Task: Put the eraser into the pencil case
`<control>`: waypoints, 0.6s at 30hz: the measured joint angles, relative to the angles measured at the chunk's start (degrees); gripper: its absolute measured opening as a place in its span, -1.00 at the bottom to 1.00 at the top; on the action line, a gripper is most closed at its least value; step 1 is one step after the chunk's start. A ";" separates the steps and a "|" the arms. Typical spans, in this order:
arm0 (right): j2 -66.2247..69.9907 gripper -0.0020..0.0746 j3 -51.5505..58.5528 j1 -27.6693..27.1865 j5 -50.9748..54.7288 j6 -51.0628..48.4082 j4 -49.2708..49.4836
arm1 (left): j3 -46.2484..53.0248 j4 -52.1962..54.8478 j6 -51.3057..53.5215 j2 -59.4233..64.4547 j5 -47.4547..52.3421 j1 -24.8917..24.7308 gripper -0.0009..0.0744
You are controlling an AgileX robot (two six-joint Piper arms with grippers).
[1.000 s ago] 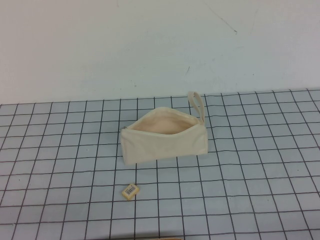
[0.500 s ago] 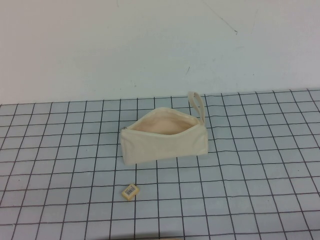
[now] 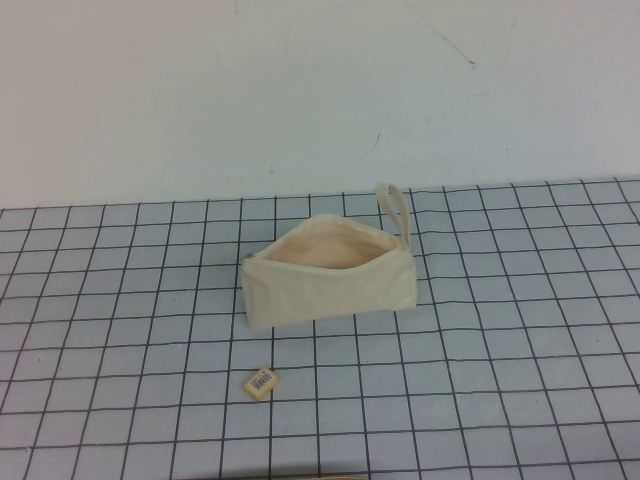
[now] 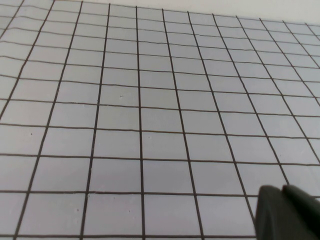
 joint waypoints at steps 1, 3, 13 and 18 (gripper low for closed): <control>0.00 -0.95 0.00 0.00 0.00 0.00 0.00 | -0.34 -1.02 0.00 1.84 1.54 0.00 -0.98; 0.00 -0.95 0.00 0.00 0.00 0.00 0.00 | -1.98 -4.70 1.19 6.31 7.37 0.00 -0.98; 0.00 -0.95 0.00 0.00 0.00 0.00 0.00 | -9.64 -20.92 12.45 29.40 27.31 0.00 -0.98; 0.00 -0.95 0.00 0.00 0.00 0.00 0.00 | -10.90 -20.37 12.91 40.27 25.96 -3.56 -0.98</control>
